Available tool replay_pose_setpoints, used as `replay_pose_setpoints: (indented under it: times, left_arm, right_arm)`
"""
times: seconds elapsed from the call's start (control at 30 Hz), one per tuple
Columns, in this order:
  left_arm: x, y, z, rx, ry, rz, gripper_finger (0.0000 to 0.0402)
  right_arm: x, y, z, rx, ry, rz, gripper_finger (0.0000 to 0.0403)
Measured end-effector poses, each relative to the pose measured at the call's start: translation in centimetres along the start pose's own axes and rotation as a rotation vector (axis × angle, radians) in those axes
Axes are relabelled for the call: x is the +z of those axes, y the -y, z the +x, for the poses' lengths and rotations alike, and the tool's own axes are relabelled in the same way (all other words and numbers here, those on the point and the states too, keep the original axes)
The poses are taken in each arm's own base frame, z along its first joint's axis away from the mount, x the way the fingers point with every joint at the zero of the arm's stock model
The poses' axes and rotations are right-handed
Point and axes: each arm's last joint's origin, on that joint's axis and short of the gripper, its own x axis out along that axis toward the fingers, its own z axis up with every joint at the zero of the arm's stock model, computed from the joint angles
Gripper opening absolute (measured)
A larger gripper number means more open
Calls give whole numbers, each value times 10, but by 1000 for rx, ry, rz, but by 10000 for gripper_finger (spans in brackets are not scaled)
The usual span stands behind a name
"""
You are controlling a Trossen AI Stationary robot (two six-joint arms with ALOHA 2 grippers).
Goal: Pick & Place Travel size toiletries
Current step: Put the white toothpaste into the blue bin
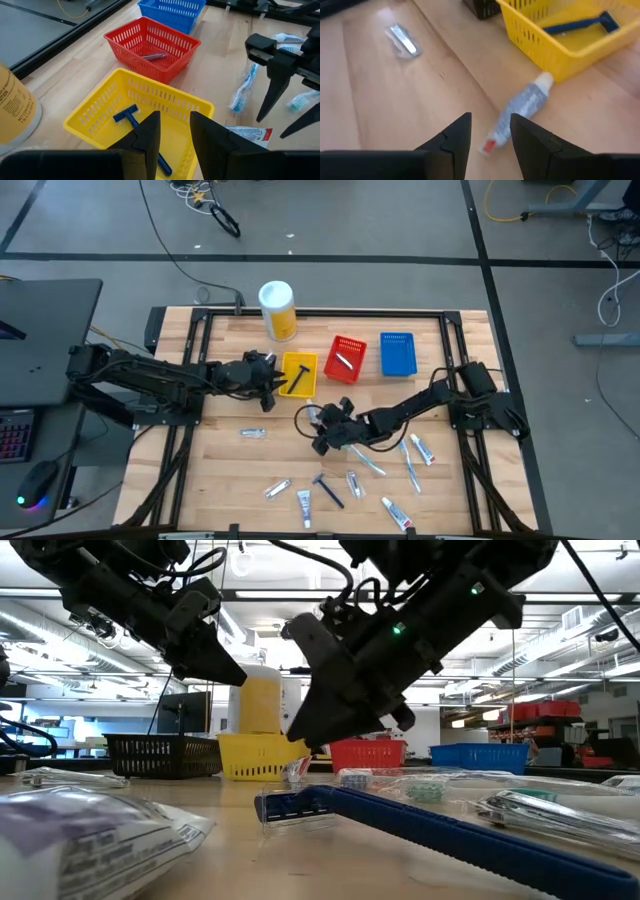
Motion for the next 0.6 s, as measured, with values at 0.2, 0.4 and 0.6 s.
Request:
replay_pose_setpoints:
  times: [0.2, 0.4, 0.6]
  left_arm:
    - [0, 0, 0, 0, 0, -2, 113]
    - [0, 0, 0, 0, 0, -2, 113]
    - [0, 0, 0, 0, 0, -2, 113]
  right_arm:
    - [-3, 4, 1, -30, -32, -22, 146]
    - [-6, 4, 7, -3, -46, -14, 146]
    - [-12, 6, 11, -26, -56, -28, 142]
